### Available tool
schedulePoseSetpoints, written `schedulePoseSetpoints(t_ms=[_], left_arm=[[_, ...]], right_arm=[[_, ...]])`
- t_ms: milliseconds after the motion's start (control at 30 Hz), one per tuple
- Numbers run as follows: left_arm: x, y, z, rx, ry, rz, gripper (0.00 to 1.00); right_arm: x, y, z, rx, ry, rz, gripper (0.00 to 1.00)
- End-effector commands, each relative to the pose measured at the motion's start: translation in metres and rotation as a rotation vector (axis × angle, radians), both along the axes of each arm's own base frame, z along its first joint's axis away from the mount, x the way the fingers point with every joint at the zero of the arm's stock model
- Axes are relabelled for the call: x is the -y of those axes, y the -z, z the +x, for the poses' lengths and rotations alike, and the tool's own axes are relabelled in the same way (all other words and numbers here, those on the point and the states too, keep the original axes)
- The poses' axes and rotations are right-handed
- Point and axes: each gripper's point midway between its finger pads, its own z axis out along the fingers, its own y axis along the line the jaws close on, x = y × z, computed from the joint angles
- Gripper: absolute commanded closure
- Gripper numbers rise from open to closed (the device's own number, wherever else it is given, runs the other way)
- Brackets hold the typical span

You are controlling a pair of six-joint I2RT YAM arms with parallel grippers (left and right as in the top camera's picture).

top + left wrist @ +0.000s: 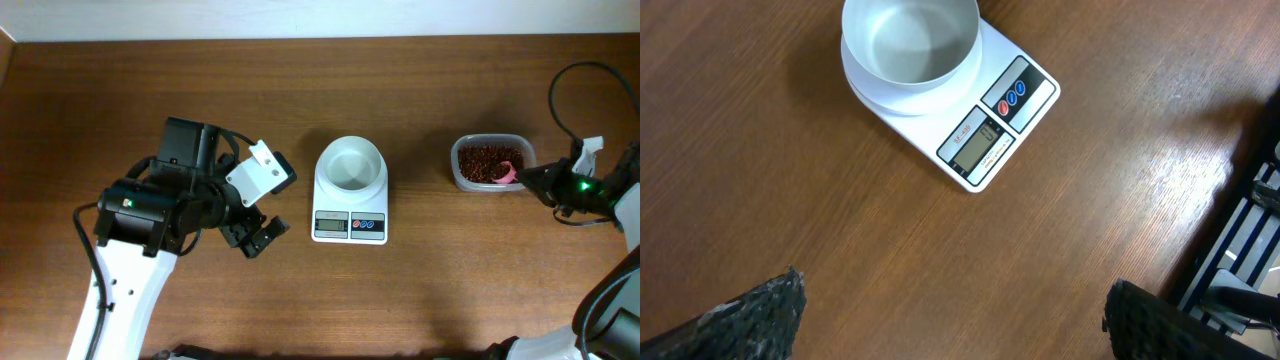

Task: Scoop and weigh 50g on scale
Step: 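Lower the pink scoop into the bean tub with the right gripper, then lift the filled scoop and carry it over the white bowl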

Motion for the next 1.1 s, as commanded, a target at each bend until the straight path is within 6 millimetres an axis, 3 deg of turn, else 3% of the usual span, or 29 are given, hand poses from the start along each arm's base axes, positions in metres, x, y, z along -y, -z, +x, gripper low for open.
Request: schedulePoseSetpoints(t_ms=[0,333,800,900,1067], left_arm=[[0.0,-0.001,-0.001,0.005,0.013,-0.008,0.01],[0.0,-0.001,-0.001,0.005,0.013,-0.008,0.01],[0.0,-0.001,-0.001,0.005,0.013,-0.008,0.01],[0.0,-0.001,-0.001,0.005,0.013,-0.008,0.01],[0.001,-0.001,-0.001,0.005,0.013,-0.008,0.01]], right_arm=[[-0.003,-0.009,0.002,0.041,-0.008,0.062,0.96],[-0.01,-0.017,0.004,0.077,-0.025,0.114,0.96],[-0.033,-0.055,0.007,0.212,-0.094,0.318,0.96],[-0.046,-0.057,0.009,0.216,-0.13,0.335,0.96],[-0.087,-0.058,0.011,0.2,-0.239,0.351,0.96]])
